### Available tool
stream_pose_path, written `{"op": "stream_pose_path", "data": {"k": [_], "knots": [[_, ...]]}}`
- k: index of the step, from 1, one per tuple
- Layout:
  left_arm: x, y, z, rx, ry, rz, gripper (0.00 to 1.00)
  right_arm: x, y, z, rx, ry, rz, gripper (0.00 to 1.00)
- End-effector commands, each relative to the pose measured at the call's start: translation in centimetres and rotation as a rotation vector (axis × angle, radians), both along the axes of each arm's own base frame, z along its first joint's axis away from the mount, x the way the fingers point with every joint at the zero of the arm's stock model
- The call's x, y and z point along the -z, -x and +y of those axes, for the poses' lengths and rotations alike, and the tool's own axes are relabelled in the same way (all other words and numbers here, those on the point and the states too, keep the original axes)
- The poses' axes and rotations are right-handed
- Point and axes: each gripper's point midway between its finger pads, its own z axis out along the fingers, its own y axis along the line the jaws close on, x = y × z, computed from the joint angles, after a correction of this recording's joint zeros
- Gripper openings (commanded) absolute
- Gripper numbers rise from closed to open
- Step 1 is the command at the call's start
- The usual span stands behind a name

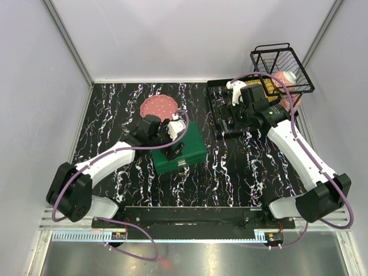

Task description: Organize the mixed jewelry

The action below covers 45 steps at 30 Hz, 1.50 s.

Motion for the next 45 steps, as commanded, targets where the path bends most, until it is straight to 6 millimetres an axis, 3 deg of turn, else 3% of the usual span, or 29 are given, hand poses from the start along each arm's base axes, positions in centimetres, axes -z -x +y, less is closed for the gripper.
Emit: {"op": "stream_pose_path", "data": {"k": [1, 5, 10, 13, 16, 21, 25, 27, 29, 30, 31, 35, 41, 45], "knots": [[1.2, -1.1, -0.1, -0.018, -0.082, -0.12, 0.99, -1.5, -0.2, -1.0, 0.024, -0.006, -0.065, 1.0], [3.7, -0.3, 0.6, -0.014, -0.159, -0.101, 0.99, -1.4, -0.4, -1.3, 0.035, 0.004, -0.071, 1.0], [3.8, 0.1, 0.7, -0.019, -0.171, -0.1, 0.99, -1.8, -0.8, -1.5, 0.043, 0.005, -0.076, 1.0], [2.6, 0.3, 0.4, -0.03, -0.135, -0.109, 0.99, -2.3, -1.0, -1.9, 0.057, 0.009, -0.085, 1.0], [-0.7, -0.4, 0.4, -0.077, -0.077, -0.172, 0.99, -3.3, -1.1, -2.3, 0.072, 0.012, -0.113, 1.0], [-8.0, -2.4, 1.8, -0.211, 0.049, -0.276, 0.99, -3.8, -2.0, -3.6, 0.122, 0.044, -0.172, 1.0], [-11.2, -4.4, 5.2, -0.373, 0.11, -0.265, 0.99, -3.7, -2.6, -5.2, 0.206, 0.08, -0.218, 1.0], [-13.4, -5.7, 7.6, -0.45, 0.143, -0.286, 0.99, -5.1, -2.7, -5.5, 0.224, 0.06, -0.265, 1.0], [-14.3, -6.7, 9.9, -0.529, 0.155, -0.267, 0.99, -6.1, -2.9, -6.1, 0.255, 0.062, -0.291, 1.0], [-16.1, -7.2, 10.6, -0.554, 0.178, -0.284, 0.99, -6.7, -3.0, -6.4, 0.268, 0.062, -0.304, 1.0], [-16.5, -7.1, 11.0, -0.566, 0.202, -0.254, 0.99, -7.6, -3.3, -6.9, 0.286, 0.072, -0.329, 1.0], [-21.1, -8.1, 13.8, -0.661, 0.28, -0.302, 0.99, -9.9, -3.5, -8.1, 0.316, 0.103, -0.433, 1.0], [-25.4, -8.8, 16.2, -0.771, 0.323, -0.353, 0.99, -13.0, -4.2, -10.0, 0.42, 0.126, -0.543, 1.0], [-26.9, -8.8, 17.4, -0.816, 0.356, -0.372, 0.99, -14.1, -3.9, -10.4, 0.446, 0.108, -0.584, 1.0]]}}
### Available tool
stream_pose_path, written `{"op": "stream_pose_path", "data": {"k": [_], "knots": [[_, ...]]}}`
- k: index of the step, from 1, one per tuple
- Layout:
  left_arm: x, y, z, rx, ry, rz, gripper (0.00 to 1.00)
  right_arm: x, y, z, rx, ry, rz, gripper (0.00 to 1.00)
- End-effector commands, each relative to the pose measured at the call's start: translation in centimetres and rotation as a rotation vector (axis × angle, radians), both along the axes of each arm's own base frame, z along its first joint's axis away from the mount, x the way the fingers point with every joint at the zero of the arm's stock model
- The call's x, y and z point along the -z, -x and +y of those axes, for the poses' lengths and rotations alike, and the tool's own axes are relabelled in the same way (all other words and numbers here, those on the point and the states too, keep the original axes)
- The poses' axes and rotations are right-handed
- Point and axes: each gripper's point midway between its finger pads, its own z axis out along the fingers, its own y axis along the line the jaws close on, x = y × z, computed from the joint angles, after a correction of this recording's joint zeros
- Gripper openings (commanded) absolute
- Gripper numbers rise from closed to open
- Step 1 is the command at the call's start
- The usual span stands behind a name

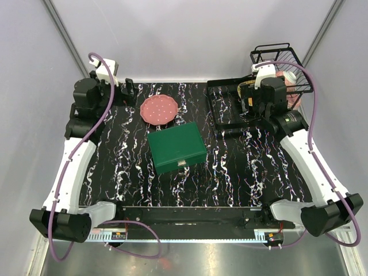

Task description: Organize the mixed jewelry

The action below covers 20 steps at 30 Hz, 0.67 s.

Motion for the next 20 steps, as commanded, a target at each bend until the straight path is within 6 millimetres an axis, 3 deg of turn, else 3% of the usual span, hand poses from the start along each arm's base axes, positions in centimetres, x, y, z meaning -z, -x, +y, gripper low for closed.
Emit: {"op": "stream_pose_path", "data": {"k": [1, 10, 20], "knots": [[-3.0, 0.2, 1.5, -0.074, 0.073, -0.043, 0.99, -4.6, 0.3, -1.7, 0.074, -0.019, -0.157, 1.0], [-2.4, -0.3, 1.7, -0.075, 0.112, -0.013, 0.99, -8.0, 2.3, -3.8, 0.145, -0.019, -0.262, 1.0], [-1.1, -0.8, 1.7, -0.078, 0.118, 0.022, 0.99, -6.8, 1.9, -3.5, 0.141, -0.028, -0.24, 1.0]]}}
